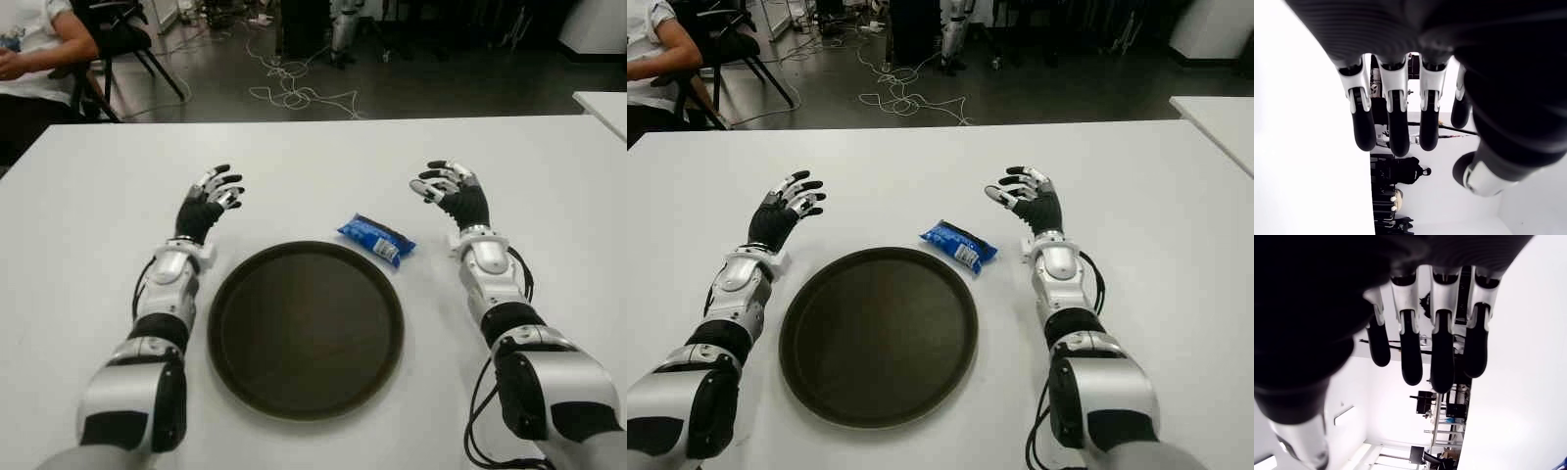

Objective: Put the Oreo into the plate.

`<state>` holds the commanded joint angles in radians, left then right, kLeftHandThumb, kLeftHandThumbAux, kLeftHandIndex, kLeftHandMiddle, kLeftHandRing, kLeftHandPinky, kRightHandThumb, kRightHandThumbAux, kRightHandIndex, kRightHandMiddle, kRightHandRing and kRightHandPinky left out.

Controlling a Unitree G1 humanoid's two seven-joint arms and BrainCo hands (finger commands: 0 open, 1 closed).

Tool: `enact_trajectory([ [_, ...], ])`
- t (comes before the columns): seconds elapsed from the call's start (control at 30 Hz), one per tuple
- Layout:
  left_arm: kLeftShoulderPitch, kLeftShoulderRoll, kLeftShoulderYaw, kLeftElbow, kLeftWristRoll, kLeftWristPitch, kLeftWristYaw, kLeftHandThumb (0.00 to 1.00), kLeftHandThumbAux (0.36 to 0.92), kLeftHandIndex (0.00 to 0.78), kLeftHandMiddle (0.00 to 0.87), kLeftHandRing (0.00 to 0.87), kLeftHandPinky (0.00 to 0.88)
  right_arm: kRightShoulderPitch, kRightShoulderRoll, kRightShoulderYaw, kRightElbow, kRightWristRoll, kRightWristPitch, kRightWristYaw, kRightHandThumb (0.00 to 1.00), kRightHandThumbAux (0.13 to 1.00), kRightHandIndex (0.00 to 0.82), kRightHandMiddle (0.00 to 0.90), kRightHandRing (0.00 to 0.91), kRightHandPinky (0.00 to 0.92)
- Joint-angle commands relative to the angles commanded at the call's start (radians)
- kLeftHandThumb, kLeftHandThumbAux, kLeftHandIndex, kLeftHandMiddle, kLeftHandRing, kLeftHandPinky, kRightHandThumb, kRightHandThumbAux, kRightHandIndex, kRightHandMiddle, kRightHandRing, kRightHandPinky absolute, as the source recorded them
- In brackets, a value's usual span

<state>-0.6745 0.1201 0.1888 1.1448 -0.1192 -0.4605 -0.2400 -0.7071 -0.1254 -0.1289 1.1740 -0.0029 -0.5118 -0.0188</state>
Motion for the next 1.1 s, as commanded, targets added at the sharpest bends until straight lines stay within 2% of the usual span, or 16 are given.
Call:
enact_trajectory([
  [0.13,0.0,0.002,-0.004,0.002,0.004,0.0,0.003,0.031,0.714,0.185,0.259,0.259,0.292,0.0,-0.009,0.023,0.0,-0.037,-0.008,-0.04,0.0,0.763,0.33,0.405,0.454,0.471],
  [0.27,0.002,0.003,-0.007,0.001,0.005,-0.006,0.005,0.026,0.712,0.188,0.26,0.26,0.297,0.004,-0.028,0.072,-0.003,-0.115,-0.019,-0.12,0.0,0.761,0.319,0.388,0.426,0.437],
  [0.5,0.003,0.004,-0.012,-0.003,0.006,-0.005,0.006,0.025,0.712,0.186,0.258,0.258,0.297,0.009,-0.06,0.151,-0.014,-0.244,-0.06,-0.267,0.0,0.733,0.245,0.31,0.334,0.344],
  [0.57,0.002,0.005,-0.013,-0.002,0.006,0.002,0.008,0.03,0.711,0.188,0.26,0.258,0.296,0.014,-0.078,0.186,-0.042,-0.299,-0.07,-0.324,0.0,0.73,0.23,0.293,0.315,0.323],
  [0.63,0.001,0.006,-0.014,-0.002,0.006,0.005,0.007,0.042,0.708,0.191,0.264,0.26,0.296,0.018,-0.104,0.238,-0.076,-0.378,-0.075,-0.386,0.0,0.729,0.198,0.248,0.264,0.259],
  [0.77,0.001,0.007,-0.015,-0.002,0.007,0.004,0.007,0.048,0.706,0.189,0.266,0.263,0.299,0.023,-0.13,0.294,-0.119,-0.455,-0.072,-0.437,0.0,0.72,0.153,0.195,0.209,0.199],
  [0.93,0.004,0.01,-0.02,-0.003,0.014,-0.003,0.009,0.041,0.702,0.189,0.264,0.263,0.298,0.032,-0.147,0.353,-0.168,-0.536,-0.035,-0.478,0.0,0.703,0.099,0.142,0.164,0.161],
  [1.07,0.006,0.012,-0.024,-0.004,0.024,-0.009,0.011,0.029,0.697,0.188,0.261,0.261,0.297,0.05,-0.164,0.405,-0.235,-0.606,0.029,-0.481,0.0,0.695,0.071,0.112,0.128,0.114],
  [1.1,0.007,0.012,-0.023,-0.005,0.024,-0.01,0.01,0.027,0.697,0.188,0.261,0.26,0.294,0.067,-0.172,0.424,-0.293,-0.633,0.067,-0.456,0.0,0.694,0.065,0.105,0.119,0.103],
])
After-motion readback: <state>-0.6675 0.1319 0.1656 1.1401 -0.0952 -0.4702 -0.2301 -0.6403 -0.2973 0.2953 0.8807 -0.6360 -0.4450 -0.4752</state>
